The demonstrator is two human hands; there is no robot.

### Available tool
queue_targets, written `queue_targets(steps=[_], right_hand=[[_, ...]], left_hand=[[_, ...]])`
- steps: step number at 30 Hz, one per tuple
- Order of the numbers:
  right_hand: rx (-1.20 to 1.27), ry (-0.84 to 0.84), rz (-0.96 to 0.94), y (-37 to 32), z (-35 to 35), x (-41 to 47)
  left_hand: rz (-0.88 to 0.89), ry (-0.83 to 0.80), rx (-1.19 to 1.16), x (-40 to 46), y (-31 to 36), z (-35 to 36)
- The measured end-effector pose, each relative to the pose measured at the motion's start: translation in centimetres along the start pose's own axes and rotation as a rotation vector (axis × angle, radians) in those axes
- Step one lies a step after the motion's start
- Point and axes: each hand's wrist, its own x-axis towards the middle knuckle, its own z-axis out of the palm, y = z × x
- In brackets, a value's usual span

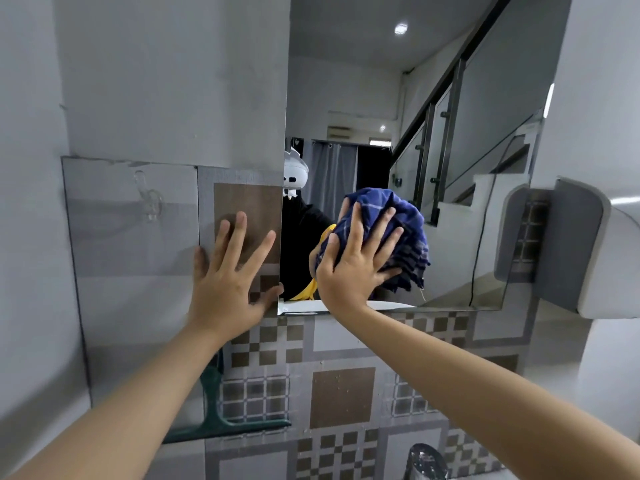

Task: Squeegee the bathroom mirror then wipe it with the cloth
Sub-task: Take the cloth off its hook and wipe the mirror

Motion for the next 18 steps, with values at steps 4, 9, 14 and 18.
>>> queue_targets(steps=[4, 9, 14, 18], right_hand=[[-0.039, -0.102, -0.271, -1.2, 0.4, -0.3], [-0.146, -0.191, -0.636, -1.1, 0.3, 0.5], [-0.284, -0.139, -0.943, 1.8, -0.8, 2.0], [-0.395, -0.157, -1.096, 5.2, -2.1, 3.2]], left_hand=[[0.016, -0.011, 0.020, -0.4, -0.3, 0.2], [0.061, -0.005, 0.040, -0.6, -0.6, 0.3], [0.084, 0.012, 0.060, -0.5, -0.7, 0.5], [0.092, 0.012, 0.078, -0.6, -0.8, 0.5]])
